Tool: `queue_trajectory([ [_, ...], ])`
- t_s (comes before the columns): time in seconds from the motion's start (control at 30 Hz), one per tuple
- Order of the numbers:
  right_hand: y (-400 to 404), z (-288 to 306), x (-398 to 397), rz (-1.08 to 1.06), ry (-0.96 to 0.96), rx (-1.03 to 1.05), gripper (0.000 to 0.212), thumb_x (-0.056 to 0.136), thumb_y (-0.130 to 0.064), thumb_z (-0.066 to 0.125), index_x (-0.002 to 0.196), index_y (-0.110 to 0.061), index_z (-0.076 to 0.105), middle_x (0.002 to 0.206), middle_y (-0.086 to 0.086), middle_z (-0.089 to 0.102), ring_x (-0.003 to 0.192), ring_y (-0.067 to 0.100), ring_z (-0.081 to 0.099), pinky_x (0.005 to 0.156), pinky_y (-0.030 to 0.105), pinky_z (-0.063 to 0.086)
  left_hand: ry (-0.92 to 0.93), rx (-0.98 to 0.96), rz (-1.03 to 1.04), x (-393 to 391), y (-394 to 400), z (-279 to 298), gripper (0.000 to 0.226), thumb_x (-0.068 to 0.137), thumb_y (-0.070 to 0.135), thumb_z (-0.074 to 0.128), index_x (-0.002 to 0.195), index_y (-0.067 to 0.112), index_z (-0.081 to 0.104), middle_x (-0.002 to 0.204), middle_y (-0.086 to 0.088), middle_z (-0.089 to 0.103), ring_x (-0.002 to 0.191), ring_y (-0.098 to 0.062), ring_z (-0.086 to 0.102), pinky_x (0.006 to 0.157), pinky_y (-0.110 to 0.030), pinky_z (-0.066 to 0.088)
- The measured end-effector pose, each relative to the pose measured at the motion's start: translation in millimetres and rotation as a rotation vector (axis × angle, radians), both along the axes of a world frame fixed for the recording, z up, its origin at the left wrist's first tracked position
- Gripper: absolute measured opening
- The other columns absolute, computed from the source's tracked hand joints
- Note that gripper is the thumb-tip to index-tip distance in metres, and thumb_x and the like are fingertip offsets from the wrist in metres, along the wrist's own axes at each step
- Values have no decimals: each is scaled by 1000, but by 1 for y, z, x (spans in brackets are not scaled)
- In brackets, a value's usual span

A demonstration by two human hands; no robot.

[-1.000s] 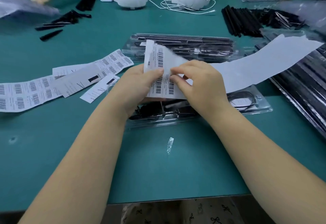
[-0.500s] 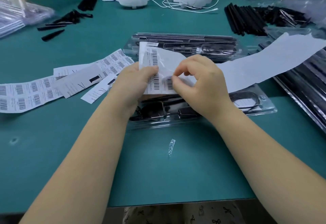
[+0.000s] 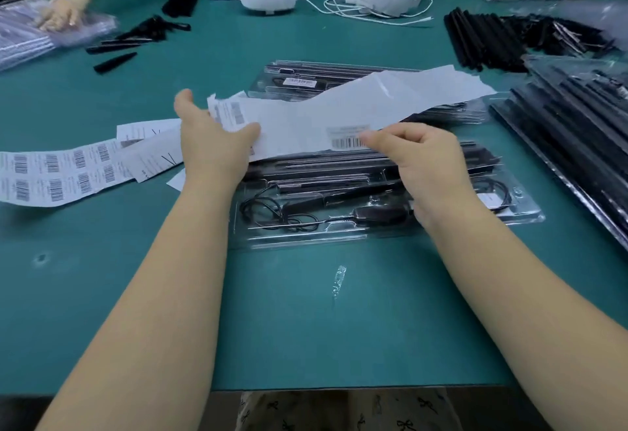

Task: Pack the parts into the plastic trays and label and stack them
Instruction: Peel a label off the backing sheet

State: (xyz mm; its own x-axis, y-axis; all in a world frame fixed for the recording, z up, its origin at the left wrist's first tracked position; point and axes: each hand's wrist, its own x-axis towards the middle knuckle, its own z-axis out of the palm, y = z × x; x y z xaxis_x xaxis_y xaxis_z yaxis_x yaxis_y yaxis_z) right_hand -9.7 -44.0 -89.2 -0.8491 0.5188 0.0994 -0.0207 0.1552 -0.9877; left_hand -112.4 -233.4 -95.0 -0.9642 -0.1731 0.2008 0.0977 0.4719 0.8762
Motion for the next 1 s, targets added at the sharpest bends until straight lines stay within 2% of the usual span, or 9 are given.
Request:
queue_trajectory([
  [0.07,-4,0,1,-2,-9,-40,19,70,-27,81,56,-21,70,80,-7,68,81,4,62,68,15,41,163,-198,72,9,-3,10,67,79,32,70,137,16,41,132,-9,40,118,-25,40,94,-23,29],
  [0.13,-11,1,1,15,9,-65,20,69,-26,81,54,-23,70,75,-16,67,77,-3,61,66,11,43,308,-178,-59,19,-7,23,31,79,41,66,105,25,65,106,1,57,100,-16,53,86,-23,40],
  [0.17,-15,1,2,29,18,-67,21,70,-25,81,52,-24,70,73,-21,65,74,-7,59,65,8,43,265,-85,-201,26,-8,30,17,78,44,67,87,30,69,87,7,63,82,-9,57,73,-21,46],
  [0.23,-23,1,3,54,12,-64,21,69,-25,82,52,-27,71,82,-22,64,78,-9,58,68,9,42,58,7,-445,38,-9,36,18,76,43,72,70,26,71,62,12,63,55,0,51,50,-12,42],
  [0.33,-36,1,5,78,-16,-4,15,70,-28,81,58,-24,73,97,-18,60,87,-9,57,75,15,41,-146,-166,-496,40,-10,34,22,75,42,74,67,21,71,55,13,63,44,2,46,48,-16,40],
  [0.57,-46,0,9,44,-10,65,19,75,-30,78,61,-18,73,104,-15,58,98,1,57,86,22,43,-232,-120,-422,38,-17,38,26,68,51,75,64,25,71,59,15,66,42,4,45,52,-23,36],
  [0.73,-46,-2,8,98,-67,56,20,75,-30,77,56,-23,71,99,-17,60,93,-7,56,81,19,40,-237,-168,-368,37,-19,37,19,71,31,76,61,17,68,45,15,56,35,3,40,36,-10,34],
  [0.87,-46,-4,8,123,-64,26,18,72,-33,78,55,-29,72,97,-18,61,87,-11,57,78,20,40,-292,-185,-388,37,-19,37,25,67,45,77,65,22,70,52,17,62,43,5,47,51,-23,34],
  [1.0,-46,-4,8,141,-73,70,16,70,-34,80,57,-29,72,91,-19,61,84,-10,57,73,17,39,-322,-235,-409,38,-20,38,20,70,39,77,62,21,71,47,16,59,40,3,46,52,-23,33],
])
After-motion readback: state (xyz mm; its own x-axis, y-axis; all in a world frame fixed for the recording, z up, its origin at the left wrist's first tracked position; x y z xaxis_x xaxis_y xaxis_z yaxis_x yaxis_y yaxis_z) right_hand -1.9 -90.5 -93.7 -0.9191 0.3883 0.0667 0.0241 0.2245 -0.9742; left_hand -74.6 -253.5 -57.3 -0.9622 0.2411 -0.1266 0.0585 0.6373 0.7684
